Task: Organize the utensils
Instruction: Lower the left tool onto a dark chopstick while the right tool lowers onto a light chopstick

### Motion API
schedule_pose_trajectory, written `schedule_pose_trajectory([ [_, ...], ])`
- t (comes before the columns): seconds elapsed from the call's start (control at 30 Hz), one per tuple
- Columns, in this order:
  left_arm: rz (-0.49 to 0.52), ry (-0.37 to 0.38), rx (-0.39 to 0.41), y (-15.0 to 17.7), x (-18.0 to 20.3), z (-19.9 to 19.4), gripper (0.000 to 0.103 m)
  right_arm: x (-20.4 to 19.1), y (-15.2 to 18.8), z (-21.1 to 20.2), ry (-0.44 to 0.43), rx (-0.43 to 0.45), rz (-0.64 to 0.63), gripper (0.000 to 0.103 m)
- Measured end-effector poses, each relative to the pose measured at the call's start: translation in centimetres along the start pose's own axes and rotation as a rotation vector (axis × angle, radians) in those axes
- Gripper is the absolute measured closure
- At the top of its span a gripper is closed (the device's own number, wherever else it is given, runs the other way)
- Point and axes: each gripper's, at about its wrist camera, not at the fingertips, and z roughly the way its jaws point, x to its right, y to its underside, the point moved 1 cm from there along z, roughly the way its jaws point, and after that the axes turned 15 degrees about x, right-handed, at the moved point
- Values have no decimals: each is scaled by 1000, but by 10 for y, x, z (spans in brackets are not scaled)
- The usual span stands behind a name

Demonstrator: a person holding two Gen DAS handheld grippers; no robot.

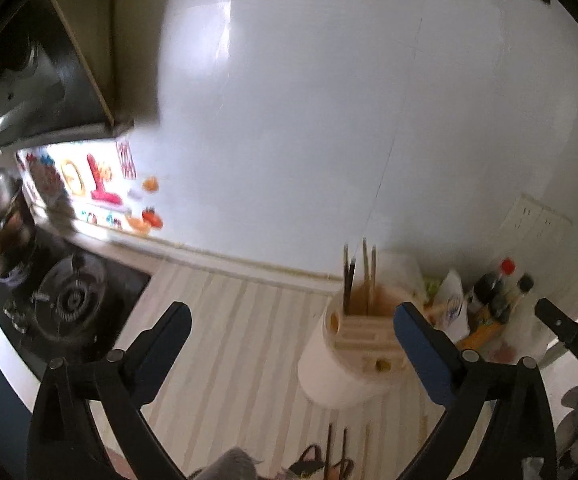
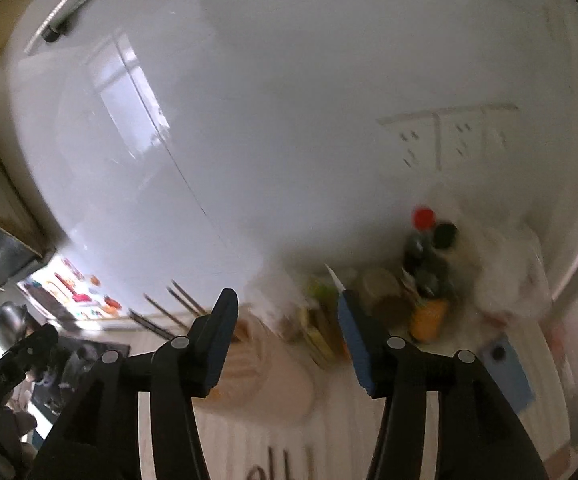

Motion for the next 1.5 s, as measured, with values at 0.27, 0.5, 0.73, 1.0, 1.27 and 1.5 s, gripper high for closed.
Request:
schedule_pose_trajectory([
  [0.27, 86, -64, -182, 86, 18, 29, 0, 59, 68, 14, 116, -141, -8, 36],
  [0.5, 148, -102, -383, 176, 36, 60, 0, 104, 140, 41, 197, -345, -35, 36],
  [0.73, 130, -77, -546, 240, 46, 83, 14, 133, 208, 63, 226, -541, -49, 36],
  [1.0, 140, -30, -661, 282, 61, 101, 42, 138, 260, 70, 219, -685, -99, 41],
  [1.27, 139, -21, -686, 294, 64, 101, 70, 140, 285, 68, 215, -740, -140, 45],
  [1.5, 151, 3, -679, 293, 65, 102, 99, 134, 290, 64, 249, -715, -195, 65],
])
